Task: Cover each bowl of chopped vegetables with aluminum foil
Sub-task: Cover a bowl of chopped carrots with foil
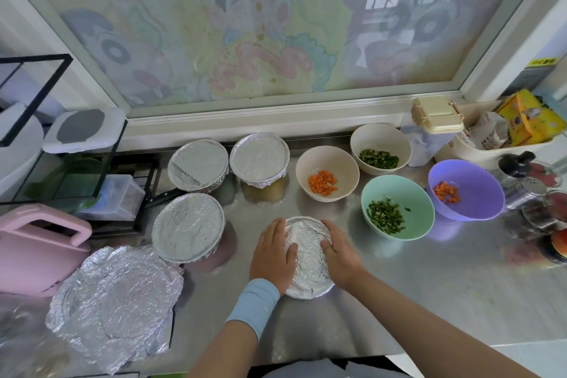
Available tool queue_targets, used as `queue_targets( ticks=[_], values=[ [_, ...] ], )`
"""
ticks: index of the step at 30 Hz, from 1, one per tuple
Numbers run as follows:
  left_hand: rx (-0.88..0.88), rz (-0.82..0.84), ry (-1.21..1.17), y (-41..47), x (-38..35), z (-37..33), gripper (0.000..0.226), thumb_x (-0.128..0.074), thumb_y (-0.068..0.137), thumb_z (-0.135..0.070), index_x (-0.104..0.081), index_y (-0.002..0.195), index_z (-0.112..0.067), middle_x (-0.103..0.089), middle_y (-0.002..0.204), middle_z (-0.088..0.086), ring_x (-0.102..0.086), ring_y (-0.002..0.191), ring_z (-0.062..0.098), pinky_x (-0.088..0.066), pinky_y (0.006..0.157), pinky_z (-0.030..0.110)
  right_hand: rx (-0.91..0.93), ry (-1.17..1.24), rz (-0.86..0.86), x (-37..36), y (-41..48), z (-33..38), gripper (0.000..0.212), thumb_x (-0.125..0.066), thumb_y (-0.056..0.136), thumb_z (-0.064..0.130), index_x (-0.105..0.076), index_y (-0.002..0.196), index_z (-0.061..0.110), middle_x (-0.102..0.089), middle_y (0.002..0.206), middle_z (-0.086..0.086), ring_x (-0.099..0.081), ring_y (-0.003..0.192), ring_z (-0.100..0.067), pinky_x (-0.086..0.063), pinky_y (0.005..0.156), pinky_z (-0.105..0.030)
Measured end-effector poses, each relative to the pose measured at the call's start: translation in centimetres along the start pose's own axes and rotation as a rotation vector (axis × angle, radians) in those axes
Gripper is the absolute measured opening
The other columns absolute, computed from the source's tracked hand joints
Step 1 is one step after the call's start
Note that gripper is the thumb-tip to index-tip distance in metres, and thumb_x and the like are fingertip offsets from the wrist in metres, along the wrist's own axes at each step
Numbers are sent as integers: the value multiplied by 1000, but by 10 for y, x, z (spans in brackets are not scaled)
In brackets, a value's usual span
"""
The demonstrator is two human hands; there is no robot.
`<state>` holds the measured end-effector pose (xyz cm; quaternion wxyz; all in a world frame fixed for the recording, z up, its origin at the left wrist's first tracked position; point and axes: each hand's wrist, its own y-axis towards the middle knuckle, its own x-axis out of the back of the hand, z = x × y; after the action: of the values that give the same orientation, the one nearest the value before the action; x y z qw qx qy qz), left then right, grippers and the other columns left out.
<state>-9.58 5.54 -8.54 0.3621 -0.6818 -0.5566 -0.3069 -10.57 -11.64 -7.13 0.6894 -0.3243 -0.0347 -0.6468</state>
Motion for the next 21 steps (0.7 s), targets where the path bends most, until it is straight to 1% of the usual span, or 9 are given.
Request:
queue_targets(
  ticks=[3, 5, 7, 9, 13, 15, 17, 19, 21],
  values=[
    [10, -14, 32, 5, 4, -1, 59, -44, 99, -37, -26, 152, -18, -28, 157, 0, -25, 144, 18, -21, 119, 33, -20, 30, 28, 3, 5, 0, 47, -43, 102, 18, -35, 148, 22, -38, 151, 1, -33, 137, -13, -22, 110, -22],
    [-39, -11, 71, 12, 8, -1, 59, -42, 100, -38, -26, 152, -16, -27, 158, 2, -21, 146, 20, -18, 120, 34, -25, 35, 31, 7, 7, -1, 47, -43, 102, 19, -35, 149, 23, -37, 153, 3, -32, 140, -13, -20, 111, -22],
    [-71, 22, 64, 16, 9, 0, 58, -39, 102, -38, -23, 154, -17, -23, 160, 0, -17, 148, 17, -15, 121, 32, -19, 27, 25, 8, 6, -3, 48, -42, 103, 19, -34, 150, 24, -36, 153, 5, -30, 141, -12, -17, 109, -19],
    [-63, 24, 20, 15, 7, 0, 55, -39, 102, -36, -27, 153, -18, -28, 159, -1, -22, 146, 15, -19, 119, 30, -3, 13, 17, 5, 4, -6, 47, -41, 103, 20, -36, 150, 26, -38, 153, 4, -32, 140, -12, -19, 110, -19],
    [3, -89, -83, 8, 4, -2, 44, -39, 102, -33, -43, 144, -21, -45, 146, -4, -38, 135, 14, -31, 110, 29, -25, 83, 2, -4, 0, -7, 47, -40, 103, 20, -35, 150, 30, -38, 152, 7, -32, 140, -11, -19, 109, -19],
    [23, -95, -114, 9, 4, -3, 43, -37, 102, -34, -43, 144, -22, -47, 145, -5, -39, 135, 14, -33, 108, 30, -16, 87, 3, -5, 1, -7, 48, -41, 103, 20, -33, 150, 30, -36, 154, 5, -31, 140, -11, -18, 109, -18],
    [30, -58, -138, 10, 4, -1, 48, -35, 103, -36, -35, 149, -23, -41, 150, -6, -34, 139, 13, -30, 111, 32, -4, 73, 20, -4, 1, -6, 50, -42, 104, 22, -30, 152, 28, -32, 157, 5, -27, 143, -11, -15, 110, -17],
    [9, -54, -192, 8, 5, 4, 52, -34, 103, -35, -29, 153, -22, -35, 155, -4, -29, 143, 13, -25, 116, 32, 23, 8, 26, -2, -1, -8, 57, -44, 103, 29, -21, 155, 26, -20, 161, 6, -18, 147, -10, -12, 115, -20],
    [12, -149, -316, 2, 7, 7, 54, -34, 99, -33, -31, 152, -19, -34, 156, -2, -28, 144, 11, -21, 118, 29, 99, -152, -9, -2, -6, -10, 67, -45, 101, 37, -11, 157, 25, -5, 164, 9, -7, 150, -10, -9, 121, -28]
  ],
)
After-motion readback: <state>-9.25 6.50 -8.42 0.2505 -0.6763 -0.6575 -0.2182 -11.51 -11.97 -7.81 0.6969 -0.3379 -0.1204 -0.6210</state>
